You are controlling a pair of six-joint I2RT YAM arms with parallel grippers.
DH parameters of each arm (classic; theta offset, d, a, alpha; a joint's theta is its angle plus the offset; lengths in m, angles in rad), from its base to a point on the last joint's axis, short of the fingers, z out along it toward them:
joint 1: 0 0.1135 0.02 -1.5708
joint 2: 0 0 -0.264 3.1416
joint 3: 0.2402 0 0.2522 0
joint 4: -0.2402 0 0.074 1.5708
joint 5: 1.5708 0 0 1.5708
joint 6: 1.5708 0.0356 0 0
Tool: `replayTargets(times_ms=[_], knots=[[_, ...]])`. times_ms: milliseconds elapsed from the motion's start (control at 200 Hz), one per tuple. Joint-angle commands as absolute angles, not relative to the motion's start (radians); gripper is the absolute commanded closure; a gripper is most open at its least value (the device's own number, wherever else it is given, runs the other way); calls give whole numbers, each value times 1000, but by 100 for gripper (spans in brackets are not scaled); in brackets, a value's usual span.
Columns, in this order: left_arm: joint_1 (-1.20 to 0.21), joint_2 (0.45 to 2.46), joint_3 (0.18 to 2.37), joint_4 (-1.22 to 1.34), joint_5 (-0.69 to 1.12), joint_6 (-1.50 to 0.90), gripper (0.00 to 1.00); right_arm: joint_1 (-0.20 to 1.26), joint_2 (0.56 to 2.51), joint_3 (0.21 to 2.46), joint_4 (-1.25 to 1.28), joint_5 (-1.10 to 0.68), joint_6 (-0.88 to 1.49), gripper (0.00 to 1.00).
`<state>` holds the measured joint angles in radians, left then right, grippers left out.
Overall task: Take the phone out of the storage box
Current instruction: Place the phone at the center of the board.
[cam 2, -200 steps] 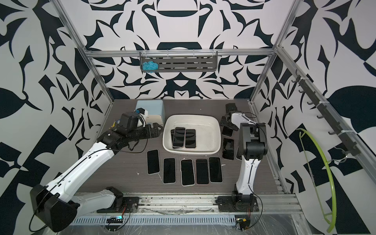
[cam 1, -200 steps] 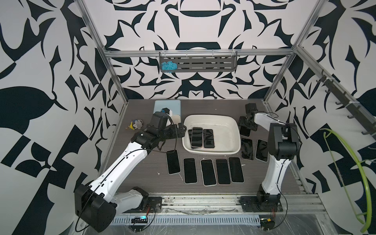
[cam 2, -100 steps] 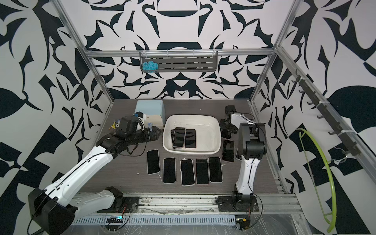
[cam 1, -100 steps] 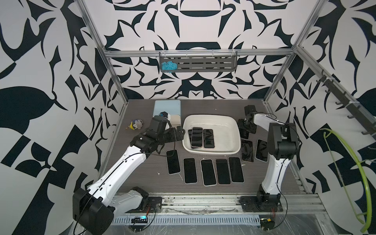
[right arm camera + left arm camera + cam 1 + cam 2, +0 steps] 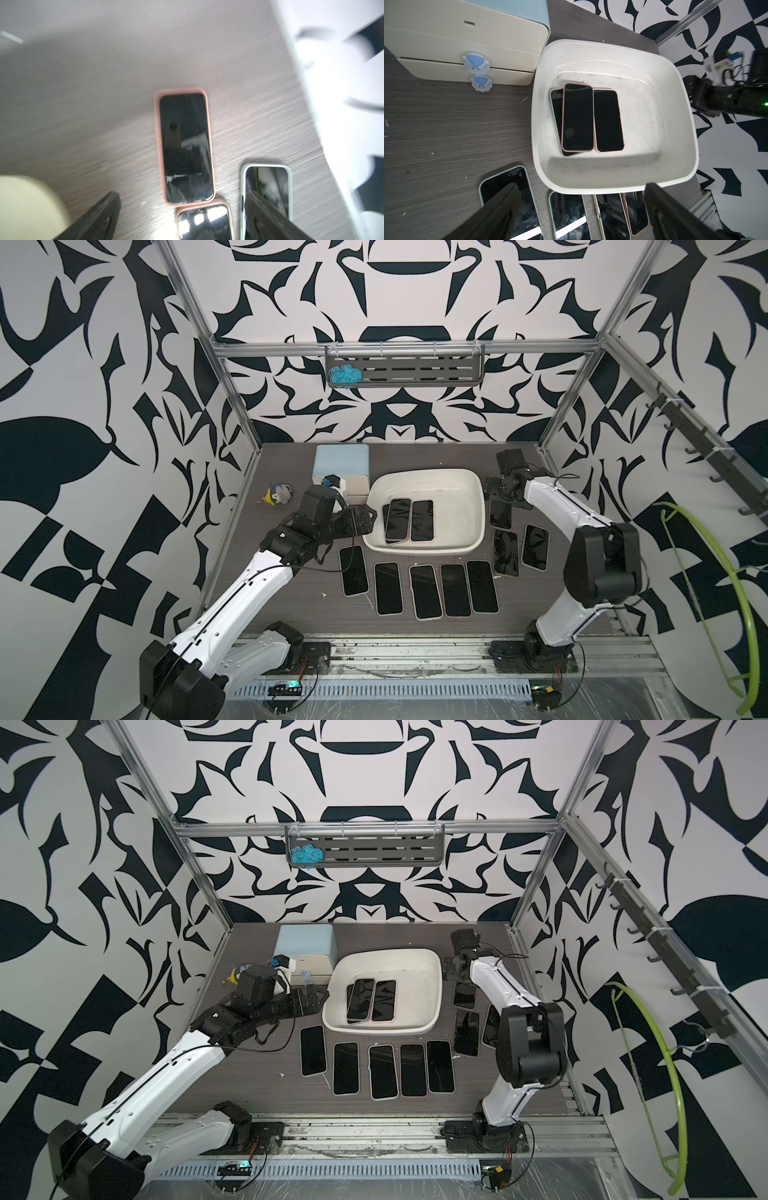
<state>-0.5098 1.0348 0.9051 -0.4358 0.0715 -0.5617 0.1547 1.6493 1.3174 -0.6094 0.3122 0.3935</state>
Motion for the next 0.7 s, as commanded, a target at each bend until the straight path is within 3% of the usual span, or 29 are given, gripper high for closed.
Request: replayTargets(times_ms=[0, 415, 560, 695], knots=[[-506, 1004, 880, -410, 72, -570, 0, 205, 1576, 1382, -635, 395, 412, 1], [-506, 888, 825, -437, 52, -589, 0, 214, 1554, 1371, -666, 256, 435, 1], [-506, 877, 821, -451, 53, -589, 0, 301, 1579, 1374, -661, 105, 483, 1], [-506, 871, 821, -462, 55, -595, 0, 355, 1611, 1374, -765, 124, 547, 5]])
